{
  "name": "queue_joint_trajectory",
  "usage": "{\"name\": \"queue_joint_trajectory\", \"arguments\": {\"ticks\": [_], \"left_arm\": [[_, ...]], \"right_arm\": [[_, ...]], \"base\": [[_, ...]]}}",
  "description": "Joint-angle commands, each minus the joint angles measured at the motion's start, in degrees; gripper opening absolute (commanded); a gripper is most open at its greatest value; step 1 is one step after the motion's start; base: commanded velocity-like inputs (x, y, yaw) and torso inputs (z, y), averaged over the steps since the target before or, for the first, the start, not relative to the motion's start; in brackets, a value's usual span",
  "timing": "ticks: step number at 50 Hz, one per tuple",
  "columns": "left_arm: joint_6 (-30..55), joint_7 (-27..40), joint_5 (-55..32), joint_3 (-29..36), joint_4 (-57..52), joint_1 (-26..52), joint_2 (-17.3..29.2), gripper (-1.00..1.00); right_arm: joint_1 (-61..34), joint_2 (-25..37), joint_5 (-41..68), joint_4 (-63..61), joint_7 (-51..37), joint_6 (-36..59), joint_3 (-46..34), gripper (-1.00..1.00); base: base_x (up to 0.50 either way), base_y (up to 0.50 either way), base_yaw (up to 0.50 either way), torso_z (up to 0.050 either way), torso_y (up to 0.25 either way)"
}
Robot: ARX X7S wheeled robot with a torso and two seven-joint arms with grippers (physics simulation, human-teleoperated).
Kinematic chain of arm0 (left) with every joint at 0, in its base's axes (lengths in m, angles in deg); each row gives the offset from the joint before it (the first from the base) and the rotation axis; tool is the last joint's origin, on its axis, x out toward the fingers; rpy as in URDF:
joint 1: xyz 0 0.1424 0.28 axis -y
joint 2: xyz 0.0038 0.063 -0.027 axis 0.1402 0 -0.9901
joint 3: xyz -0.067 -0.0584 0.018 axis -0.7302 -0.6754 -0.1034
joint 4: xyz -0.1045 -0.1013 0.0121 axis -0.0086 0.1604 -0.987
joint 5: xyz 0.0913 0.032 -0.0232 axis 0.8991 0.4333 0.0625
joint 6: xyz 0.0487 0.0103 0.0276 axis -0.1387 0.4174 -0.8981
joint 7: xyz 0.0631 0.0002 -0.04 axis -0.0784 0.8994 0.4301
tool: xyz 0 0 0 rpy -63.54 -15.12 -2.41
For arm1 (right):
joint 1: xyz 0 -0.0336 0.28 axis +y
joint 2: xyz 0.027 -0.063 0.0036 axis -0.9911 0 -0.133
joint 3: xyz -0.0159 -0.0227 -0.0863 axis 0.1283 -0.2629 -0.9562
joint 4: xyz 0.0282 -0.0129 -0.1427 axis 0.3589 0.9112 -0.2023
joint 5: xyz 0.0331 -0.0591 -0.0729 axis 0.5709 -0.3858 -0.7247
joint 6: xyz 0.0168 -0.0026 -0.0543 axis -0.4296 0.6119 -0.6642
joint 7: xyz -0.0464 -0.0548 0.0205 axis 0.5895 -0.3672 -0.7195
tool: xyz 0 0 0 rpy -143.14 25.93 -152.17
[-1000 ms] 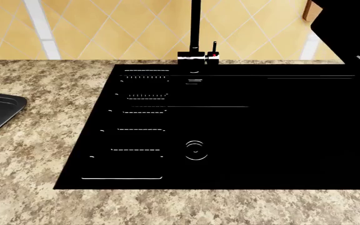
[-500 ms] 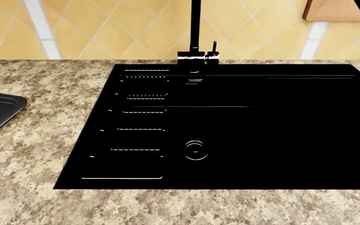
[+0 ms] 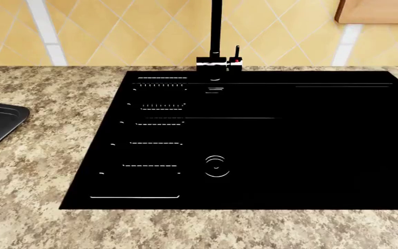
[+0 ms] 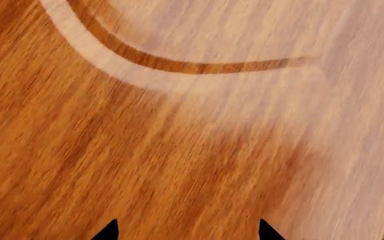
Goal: Pick the kettle from the counter and place it on the tray. Then pick the mug from the cabinet and place it on the tray. Then close the cabinet doors.
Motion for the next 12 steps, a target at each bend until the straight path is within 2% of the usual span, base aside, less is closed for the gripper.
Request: {"name": "queue_joint_trajectory", "arguments": {"ticks": [1, 12], "left_arm": [[0.23, 0.15, 0.13, -0.16, -0.1, -0.18, -0.17, 1.0], [1.36, 0.39, -0.16, -0.62, -0.24, 0.0, -1.02, 1.0]], "right_arm": [[-0.39, 3.45, 1.78, -5.59, -2.39, 1.15, 2.97, 1.0], [1.92, 14.36, 9.49, -27.43, -11.69, 3.16, 10.17, 1.0]], "base": [[0.0, 0.0, 0.0, 0.0, 0.0], [0.0, 0.0, 0.0, 0.0, 0.0]]}}
